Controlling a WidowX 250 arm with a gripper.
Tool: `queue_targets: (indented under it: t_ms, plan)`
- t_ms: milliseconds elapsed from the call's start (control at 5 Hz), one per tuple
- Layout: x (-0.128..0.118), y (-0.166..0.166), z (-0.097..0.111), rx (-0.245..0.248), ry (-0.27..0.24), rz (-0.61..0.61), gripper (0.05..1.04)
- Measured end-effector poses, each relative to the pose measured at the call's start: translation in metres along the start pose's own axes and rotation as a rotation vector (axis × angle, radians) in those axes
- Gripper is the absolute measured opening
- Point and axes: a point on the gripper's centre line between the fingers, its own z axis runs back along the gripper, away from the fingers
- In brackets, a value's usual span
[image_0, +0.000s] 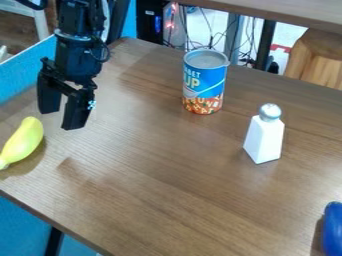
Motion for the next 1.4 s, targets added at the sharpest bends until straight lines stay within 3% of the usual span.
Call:
queue_targets:
  t_ms: [200, 400, 600, 800, 1000, 1200, 1400]
  plan:
    - [0.0, -0.002, -0.009, -0.011, 0.026, -0.001, 1.001]
    - [-0.016, 0.0, -0.014, 0.079, -0.018, 0.111, 1.001]
    - [-0.029, 0.001, -0.006, 0.134, -0.08, 0.135, 1.001]
    - [-0.034, 0.003, -0.012, 0.153, -0.059, 0.145, 1.001]
    - [-0.045, 0.019, -0.021, 0.137, -0.018, 0.226, 1.001]
    - [-0.046, 0.035, -0.031, -0.008, -0.131, 0.358, 1.001]
    - [-0.045, 0.037, -0.035, -0.056, -0.153, 0.408, 1.001]
